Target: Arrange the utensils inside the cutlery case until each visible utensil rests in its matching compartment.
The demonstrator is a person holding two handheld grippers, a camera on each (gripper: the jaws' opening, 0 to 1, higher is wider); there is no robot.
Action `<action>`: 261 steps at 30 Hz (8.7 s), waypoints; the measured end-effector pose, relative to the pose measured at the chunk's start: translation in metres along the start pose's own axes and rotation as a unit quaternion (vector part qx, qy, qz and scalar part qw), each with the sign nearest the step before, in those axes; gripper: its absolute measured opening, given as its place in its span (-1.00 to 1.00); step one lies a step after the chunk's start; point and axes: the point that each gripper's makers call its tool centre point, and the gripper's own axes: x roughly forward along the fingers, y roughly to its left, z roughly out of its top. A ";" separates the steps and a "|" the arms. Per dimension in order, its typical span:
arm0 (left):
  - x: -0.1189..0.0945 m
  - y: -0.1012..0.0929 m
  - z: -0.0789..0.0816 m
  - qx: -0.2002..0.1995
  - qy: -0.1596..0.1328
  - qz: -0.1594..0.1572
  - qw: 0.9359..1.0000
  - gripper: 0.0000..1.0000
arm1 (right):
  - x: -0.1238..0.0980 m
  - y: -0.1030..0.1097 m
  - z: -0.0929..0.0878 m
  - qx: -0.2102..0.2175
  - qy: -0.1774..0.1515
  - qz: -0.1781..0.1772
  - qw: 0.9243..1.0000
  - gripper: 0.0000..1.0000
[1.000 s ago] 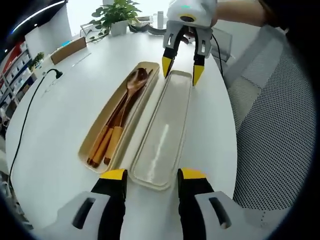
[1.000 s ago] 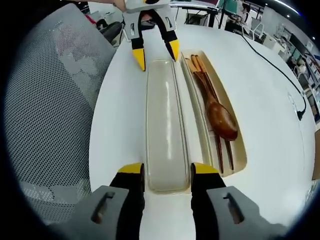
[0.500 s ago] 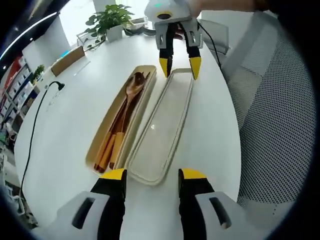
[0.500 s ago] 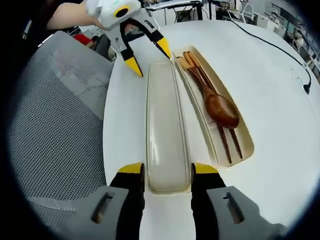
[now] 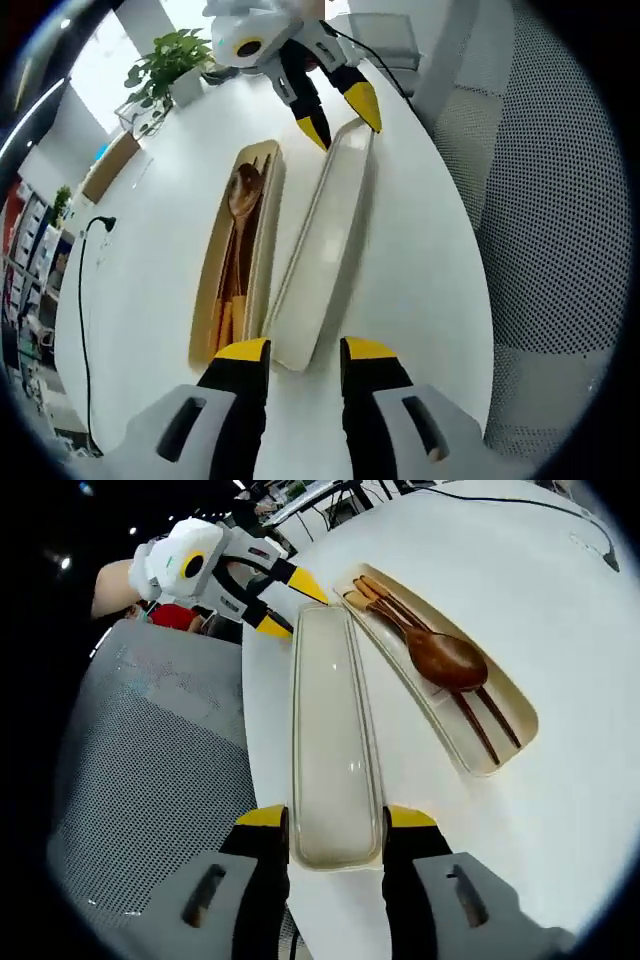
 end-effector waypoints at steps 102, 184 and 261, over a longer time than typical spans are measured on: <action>-0.051 -0.100 0.023 -0.392 -0.052 -0.342 0.852 -0.92 | -0.004 0.004 0.007 -0.108 -0.085 -0.049 0.989 -0.54; -0.028 0.086 -0.001 -0.674 -0.229 -0.047 0.701 -0.60 | 0.003 -0.055 0.109 -0.275 0.053 -0.243 0.929 -0.20; -0.023 0.123 -0.039 -0.585 -0.152 0.079 0.793 -0.61 | -0.059 -0.062 0.081 -0.181 -0.046 -0.252 0.949 -0.33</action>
